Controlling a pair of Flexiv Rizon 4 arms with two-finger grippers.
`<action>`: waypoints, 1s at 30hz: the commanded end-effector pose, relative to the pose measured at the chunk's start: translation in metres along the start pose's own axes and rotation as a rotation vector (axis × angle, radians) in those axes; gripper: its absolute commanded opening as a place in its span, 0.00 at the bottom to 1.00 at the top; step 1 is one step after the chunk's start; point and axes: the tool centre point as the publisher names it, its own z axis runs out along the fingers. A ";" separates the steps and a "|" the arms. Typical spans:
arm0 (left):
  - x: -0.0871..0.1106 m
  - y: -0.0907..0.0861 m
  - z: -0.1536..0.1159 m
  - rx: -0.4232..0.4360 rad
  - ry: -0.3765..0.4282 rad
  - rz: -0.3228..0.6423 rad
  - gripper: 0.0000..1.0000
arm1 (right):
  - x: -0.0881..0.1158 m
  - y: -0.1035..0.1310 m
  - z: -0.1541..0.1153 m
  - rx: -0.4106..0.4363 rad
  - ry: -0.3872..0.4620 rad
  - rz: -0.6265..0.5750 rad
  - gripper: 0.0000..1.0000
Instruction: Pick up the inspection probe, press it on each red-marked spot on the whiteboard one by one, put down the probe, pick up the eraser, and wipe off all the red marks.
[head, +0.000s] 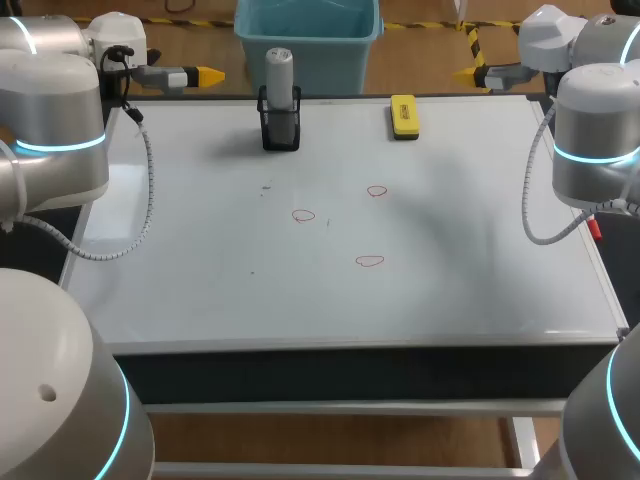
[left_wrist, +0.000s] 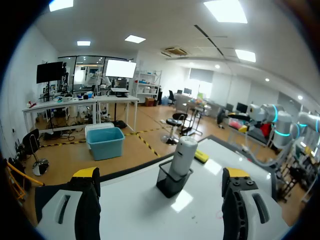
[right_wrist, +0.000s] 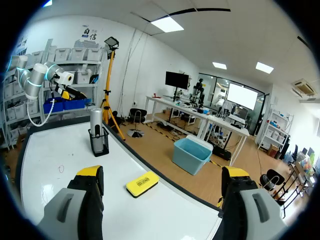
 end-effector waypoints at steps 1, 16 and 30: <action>0.000 0.000 0.000 0.001 0.000 -0.001 1.00 | 0.000 0.000 0.000 0.001 0.001 0.000 1.00; 0.000 0.000 0.000 0.001 0.000 -0.001 1.00 | 0.000 0.000 0.000 0.001 0.001 0.000 1.00; 0.001 0.001 0.014 -0.002 0.084 0.047 1.00 | 0.000 0.000 0.000 0.001 0.001 0.000 1.00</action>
